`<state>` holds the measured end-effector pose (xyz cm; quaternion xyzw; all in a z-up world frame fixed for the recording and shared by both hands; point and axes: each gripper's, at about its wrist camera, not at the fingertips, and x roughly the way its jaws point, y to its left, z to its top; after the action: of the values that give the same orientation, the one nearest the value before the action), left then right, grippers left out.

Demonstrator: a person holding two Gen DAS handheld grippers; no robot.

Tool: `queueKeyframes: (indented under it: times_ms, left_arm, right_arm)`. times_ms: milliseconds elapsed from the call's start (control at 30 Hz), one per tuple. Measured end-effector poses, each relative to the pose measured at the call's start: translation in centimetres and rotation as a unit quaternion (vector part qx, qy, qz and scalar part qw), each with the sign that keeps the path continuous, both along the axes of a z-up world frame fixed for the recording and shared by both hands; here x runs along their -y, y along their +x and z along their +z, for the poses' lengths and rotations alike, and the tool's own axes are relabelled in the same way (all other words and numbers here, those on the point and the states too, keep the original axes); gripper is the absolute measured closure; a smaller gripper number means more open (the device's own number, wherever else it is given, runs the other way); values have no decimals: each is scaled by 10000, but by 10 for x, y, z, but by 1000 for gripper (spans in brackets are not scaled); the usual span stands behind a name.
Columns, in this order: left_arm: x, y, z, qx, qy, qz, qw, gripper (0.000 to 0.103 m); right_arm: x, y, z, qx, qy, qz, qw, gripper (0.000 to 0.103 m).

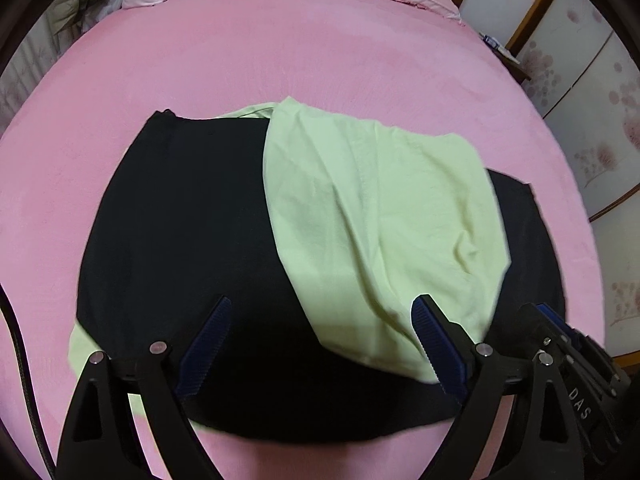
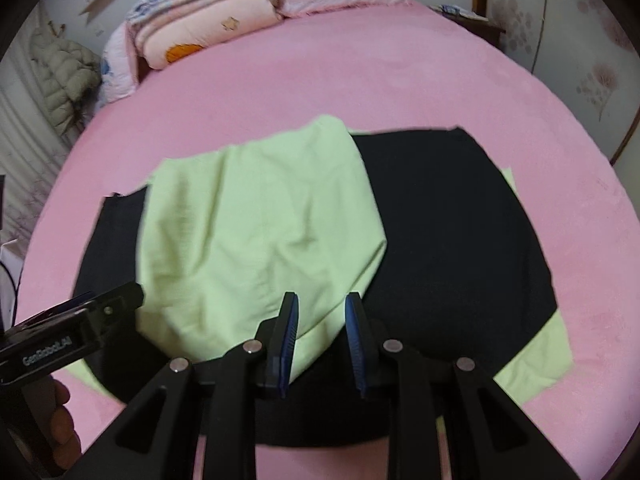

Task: Fold large clothes
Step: 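Lay the green hood flat on the black bundle and open both tools, then grasp the edge of the black bundle with both tools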

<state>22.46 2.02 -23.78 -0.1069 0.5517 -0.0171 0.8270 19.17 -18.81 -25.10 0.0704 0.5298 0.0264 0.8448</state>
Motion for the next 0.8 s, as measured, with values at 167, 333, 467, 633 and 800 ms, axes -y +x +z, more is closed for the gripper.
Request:
queueKeyframes:
  times_ms: [167, 333, 467, 633, 800]
  left_arm:
    - [-5, -21, 27, -58, -181, 165, 9997, 12]
    - [-21, -46, 55, -3, -364, 290, 9989, 12]
    - [-28, -62, 70, -39, -480, 337, 9983, 12]
    - [-39, -84, 80, -166, -679, 442, 9966, 12]
    - [-48, -103, 55, -393, -752, 564, 9948, 10]
  right_arm:
    - [-11, -18, 34, 80, 239, 197, 9995, 79]
    - [-22, -35, 61, 120, 394, 450, 9981, 79]
    - [-33, -52, 83, 187, 416, 698, 9965, 79]
    - [-43, -69, 103, 213, 466, 928, 9944, 76]
    - [-55, -86, 103, 314, 359, 1092, 9929, 70]
